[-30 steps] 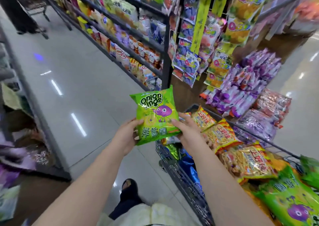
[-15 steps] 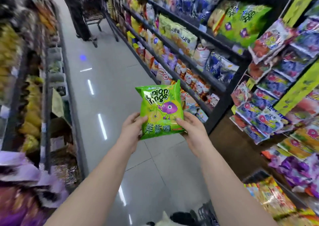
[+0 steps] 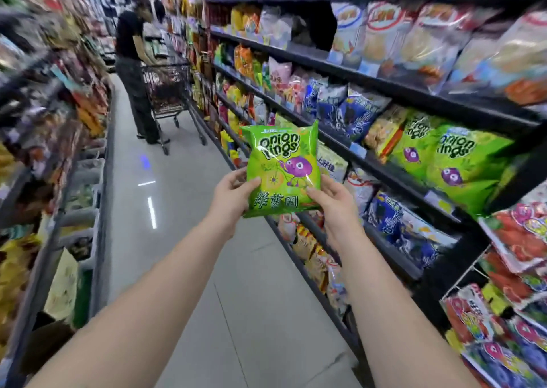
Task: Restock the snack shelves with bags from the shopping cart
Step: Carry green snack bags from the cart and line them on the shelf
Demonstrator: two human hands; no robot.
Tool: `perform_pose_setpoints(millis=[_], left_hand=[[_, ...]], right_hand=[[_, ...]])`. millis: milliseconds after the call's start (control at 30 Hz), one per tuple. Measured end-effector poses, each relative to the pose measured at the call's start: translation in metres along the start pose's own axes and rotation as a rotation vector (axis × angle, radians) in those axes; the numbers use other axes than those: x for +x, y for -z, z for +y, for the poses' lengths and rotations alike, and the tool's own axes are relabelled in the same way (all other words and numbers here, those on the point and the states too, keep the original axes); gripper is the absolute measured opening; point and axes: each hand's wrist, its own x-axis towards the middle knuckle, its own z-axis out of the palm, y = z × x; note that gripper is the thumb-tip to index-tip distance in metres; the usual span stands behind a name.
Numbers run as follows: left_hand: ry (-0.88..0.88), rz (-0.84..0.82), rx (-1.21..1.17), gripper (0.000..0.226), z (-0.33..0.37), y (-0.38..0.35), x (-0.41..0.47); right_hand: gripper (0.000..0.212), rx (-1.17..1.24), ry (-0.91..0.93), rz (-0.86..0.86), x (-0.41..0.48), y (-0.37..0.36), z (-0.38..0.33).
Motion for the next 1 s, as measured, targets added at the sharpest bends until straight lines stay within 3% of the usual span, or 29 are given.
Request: perform_pose_setpoints(millis=[67, 200, 367, 500, 733, 1000], left_hand=[[-0.047, -0.017, 0.011, 0.029, 0.026, -0.017, 0.051], [-0.152, -0.023, 0.020, 0.032, 0.078, -0.049, 0.150], [-0.260, -0.059, 0.066, 0.051, 0.121, -0.079, 0.262], [-0.355, -0.120, 0.044, 0.037, 0.150, -0.105, 0.345], [-0.653, -0.294, 0.129, 0.020, 0.237, -0.146, 0.486], [-0.831, -0.509, 0.080, 0.033, 0.342, -0.198, 0.620]], right_hand=[[0.059, 0.000, 0.046, 0.011, 0.053, -0.008, -0.024], [0.033, -0.015, 0.146, -0.006, 0.151, -0.025, -0.067], [0.029, 0.000, 0.212, 0.050, 0.252, -0.040, -0.096], [0.038, -0.042, 0.284, 0.115, 0.328, -0.054, -0.114], [0.034, -0.138, 0.510, 0.261, 0.457, -0.098, -0.179], [0.033, -0.336, 0.752, 0.434, 0.565, -0.140, -0.259]])
